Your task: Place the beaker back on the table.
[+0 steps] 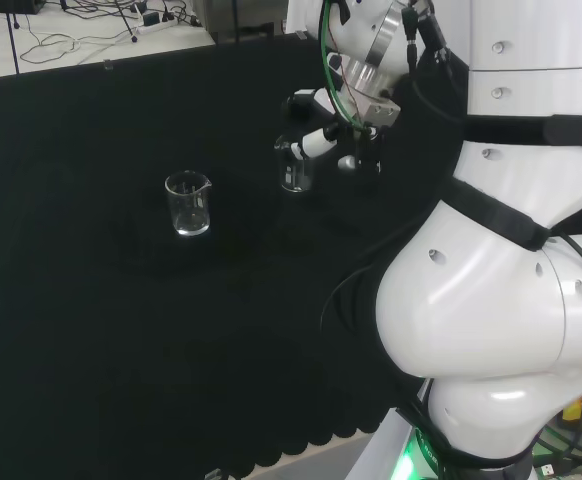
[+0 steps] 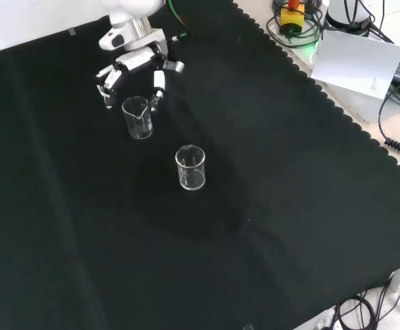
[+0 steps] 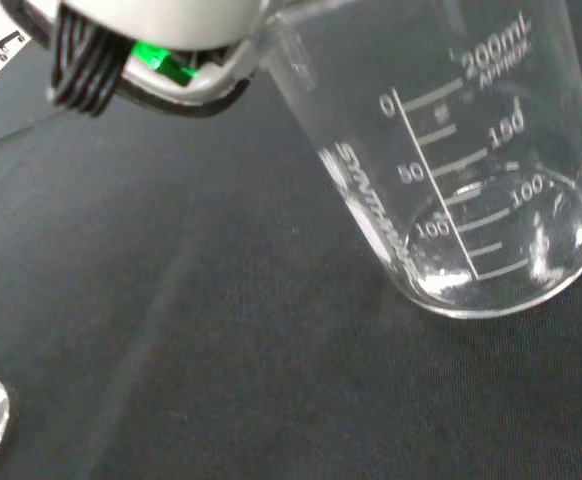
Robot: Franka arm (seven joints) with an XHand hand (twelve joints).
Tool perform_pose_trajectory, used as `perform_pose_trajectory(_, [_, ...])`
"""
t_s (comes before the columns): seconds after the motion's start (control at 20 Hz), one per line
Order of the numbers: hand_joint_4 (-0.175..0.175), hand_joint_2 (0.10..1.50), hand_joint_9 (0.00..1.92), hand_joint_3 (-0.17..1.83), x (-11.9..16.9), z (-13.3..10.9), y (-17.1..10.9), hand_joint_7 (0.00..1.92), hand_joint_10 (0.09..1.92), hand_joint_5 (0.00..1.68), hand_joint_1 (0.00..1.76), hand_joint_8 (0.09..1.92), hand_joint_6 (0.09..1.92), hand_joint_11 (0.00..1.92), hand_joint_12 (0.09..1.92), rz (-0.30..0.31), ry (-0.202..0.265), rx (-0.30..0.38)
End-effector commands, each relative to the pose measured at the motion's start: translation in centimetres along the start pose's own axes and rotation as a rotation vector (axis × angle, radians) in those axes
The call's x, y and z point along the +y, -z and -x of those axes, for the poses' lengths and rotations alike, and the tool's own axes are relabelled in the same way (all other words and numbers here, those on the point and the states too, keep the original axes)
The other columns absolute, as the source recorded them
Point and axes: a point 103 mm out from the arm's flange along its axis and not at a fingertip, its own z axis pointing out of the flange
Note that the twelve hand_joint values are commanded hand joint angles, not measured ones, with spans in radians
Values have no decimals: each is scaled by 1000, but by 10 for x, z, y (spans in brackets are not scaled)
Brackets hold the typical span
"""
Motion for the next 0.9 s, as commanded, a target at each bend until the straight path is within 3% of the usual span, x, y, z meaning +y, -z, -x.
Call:
perform_pose_trajectory(0.05, [-57,585,456,425,-20,-15,38,690,643,381,850,87,548,4,1434,13,-25,-60])
perform_pose_trajectory(0.4, [-62,602,440,426,-52,-33,74,636,659,356,799,87,408,33,1423,-1,-48,-86])
perform_pose_trajectory(0.9, [-60,613,439,414,-96,-46,99,615,662,380,759,87,281,53,1425,-2,-75,-110])
